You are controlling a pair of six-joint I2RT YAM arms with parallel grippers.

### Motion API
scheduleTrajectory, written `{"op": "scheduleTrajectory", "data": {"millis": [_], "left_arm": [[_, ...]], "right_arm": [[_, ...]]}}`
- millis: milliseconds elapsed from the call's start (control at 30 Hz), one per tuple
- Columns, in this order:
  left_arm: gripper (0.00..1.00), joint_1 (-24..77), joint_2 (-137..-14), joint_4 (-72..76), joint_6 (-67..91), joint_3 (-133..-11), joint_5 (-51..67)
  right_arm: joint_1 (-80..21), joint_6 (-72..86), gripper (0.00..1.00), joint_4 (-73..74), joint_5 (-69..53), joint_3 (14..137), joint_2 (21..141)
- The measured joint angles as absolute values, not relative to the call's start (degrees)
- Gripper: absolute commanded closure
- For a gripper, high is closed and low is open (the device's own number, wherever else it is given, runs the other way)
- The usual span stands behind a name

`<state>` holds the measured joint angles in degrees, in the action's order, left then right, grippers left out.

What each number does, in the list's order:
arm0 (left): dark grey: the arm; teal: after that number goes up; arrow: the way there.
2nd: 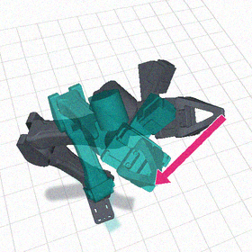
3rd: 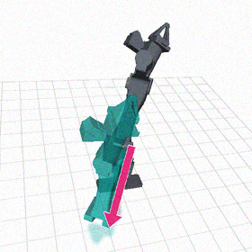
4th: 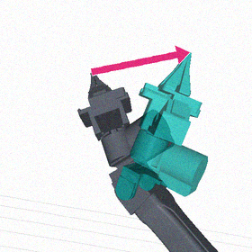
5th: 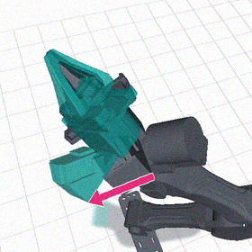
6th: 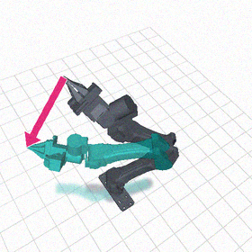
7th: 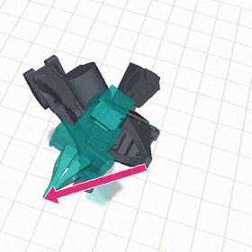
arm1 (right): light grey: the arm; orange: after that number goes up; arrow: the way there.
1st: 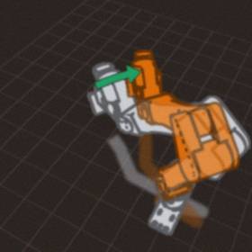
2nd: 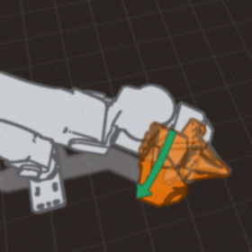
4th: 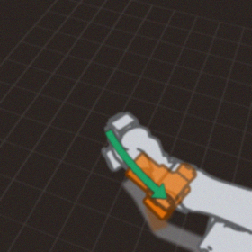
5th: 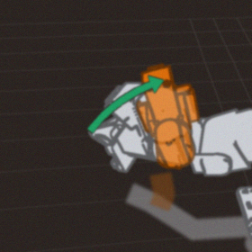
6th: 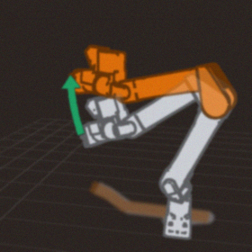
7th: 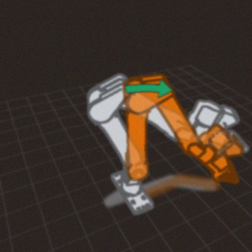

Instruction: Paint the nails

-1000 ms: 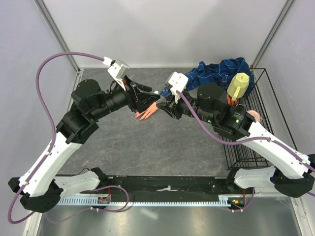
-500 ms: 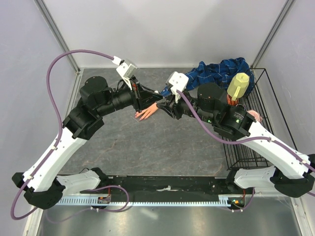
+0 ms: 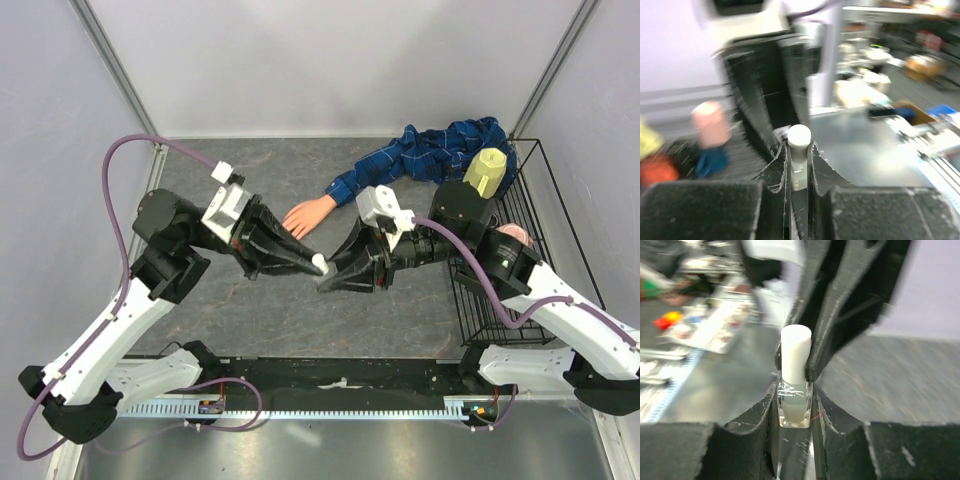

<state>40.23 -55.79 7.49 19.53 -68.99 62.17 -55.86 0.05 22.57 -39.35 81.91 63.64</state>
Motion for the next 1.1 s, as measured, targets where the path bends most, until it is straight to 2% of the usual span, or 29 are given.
{"op": "scheduleTrajectory", "data": {"millis": [100,133,167,200,267,300,433,533,633,800,1000,1100], "left_arm": [[0.98,41.6,-56.2,15.9,24.1,-68.9,70.0],[0.94,41.8,-56.3,17.3,25.0,-68.9,71.5],[0.84,41.9,-56.3,18.3,25.7,-68.9,72.7],[0.60,41.9,-56.4,17.9,25.6,-69.0,72.8],[0.43,42.0,-56.2,13.2,23.9,-70.6,72.1],[0.28,42.1,-56.2,10.1,22.5,-71.8,71.0],[0.11,42.3,-54.3,-1.5,17.0,-76.1,62.5],[0.10,42.3,-51.2,-7.6,14.2,-77.3,52.9],[0.13,42.4,-49.1,-12.0,12.7,-78.2,41.5],[0.16,42.4,-50.1,-18.3,12.4,-82.0,21.5],[0.16,42.4,-55.2,-21.6,12.6,-82.6,16.1],[0.21,42.5,-58.0,-23.0,12.9,-82.6,15.9]], "right_arm": [[-56.9,5.2,1.00,14.2,-48.8,79.0,63.2],[-57.1,6.6,1.00,12.3,-50.8,78.3,63.4],[-57.2,7.7,1.00,10.9,-52.2,77.8,63.7],[-57.2,8.4,1.00,10.1,-53.1,77.6,63.8],[-57.1,9.0,1.00,9.7,-53.3,77.4,63.8],[-57.1,8.8,1.00,9.7,-52.9,77.4,63.8],[-57.2,5.7,1.00,13.6,-47.0,78.2,63.8],[-57.1,2.5,1.00,18.7,-38.9,79.8,63.9],[-57.2,-0.8,1.00,22.6,-28.6,82.5,65.0],[-57.1,-4.7,1.00,25.5,-12.0,85.7,68.4],[-57.0,-6.9,1.00,26.7,-1.9,86.3,71.4],[-57.0,-7.4,1.00,27.0,0.3,86.4,71.9]]}}
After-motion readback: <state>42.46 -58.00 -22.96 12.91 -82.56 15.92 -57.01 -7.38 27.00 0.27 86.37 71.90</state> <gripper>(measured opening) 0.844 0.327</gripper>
